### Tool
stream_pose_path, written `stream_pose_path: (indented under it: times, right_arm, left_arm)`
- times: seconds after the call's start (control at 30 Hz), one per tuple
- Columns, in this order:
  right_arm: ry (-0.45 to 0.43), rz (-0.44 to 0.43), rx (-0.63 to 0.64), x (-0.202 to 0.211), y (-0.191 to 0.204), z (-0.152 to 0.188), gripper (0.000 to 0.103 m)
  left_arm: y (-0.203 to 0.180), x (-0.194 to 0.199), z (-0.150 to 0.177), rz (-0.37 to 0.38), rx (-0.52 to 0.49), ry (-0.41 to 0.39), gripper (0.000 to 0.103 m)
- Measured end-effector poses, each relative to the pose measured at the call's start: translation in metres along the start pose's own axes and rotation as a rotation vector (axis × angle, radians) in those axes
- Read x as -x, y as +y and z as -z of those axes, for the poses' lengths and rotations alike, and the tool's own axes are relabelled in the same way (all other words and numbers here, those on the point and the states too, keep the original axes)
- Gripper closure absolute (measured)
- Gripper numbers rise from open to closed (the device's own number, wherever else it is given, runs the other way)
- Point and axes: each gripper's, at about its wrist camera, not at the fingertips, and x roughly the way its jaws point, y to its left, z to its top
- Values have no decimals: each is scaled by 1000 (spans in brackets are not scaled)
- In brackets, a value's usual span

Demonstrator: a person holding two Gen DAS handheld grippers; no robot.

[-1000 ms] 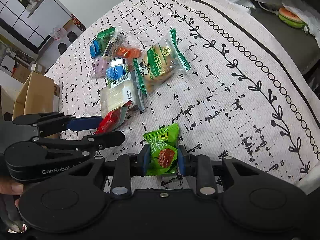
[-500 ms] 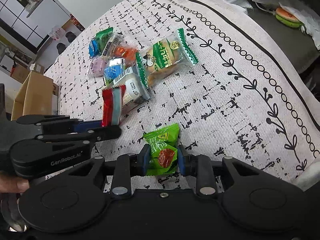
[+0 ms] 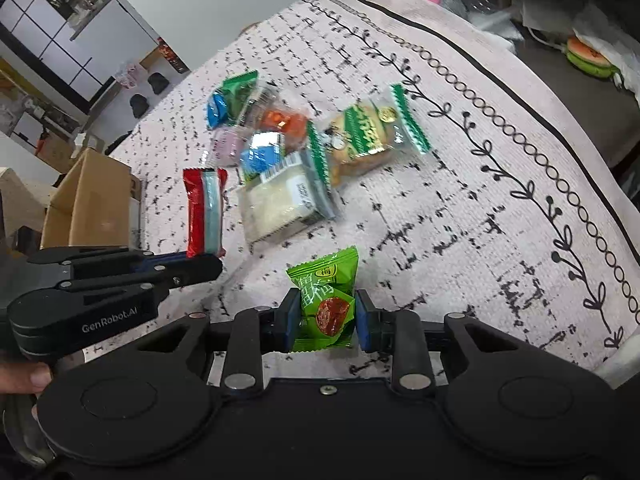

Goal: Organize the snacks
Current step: 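Carry the green and red candies over the box with both grippers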

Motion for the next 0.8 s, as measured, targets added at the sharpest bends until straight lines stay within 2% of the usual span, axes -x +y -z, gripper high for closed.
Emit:
stream_pose_path:
  times: [0.8]
  right_arm:
    - [-152, -87, 81, 17, 68, -32, 75]
  left_arm:
    - [30, 80, -15, -161, 99, -179, 98]
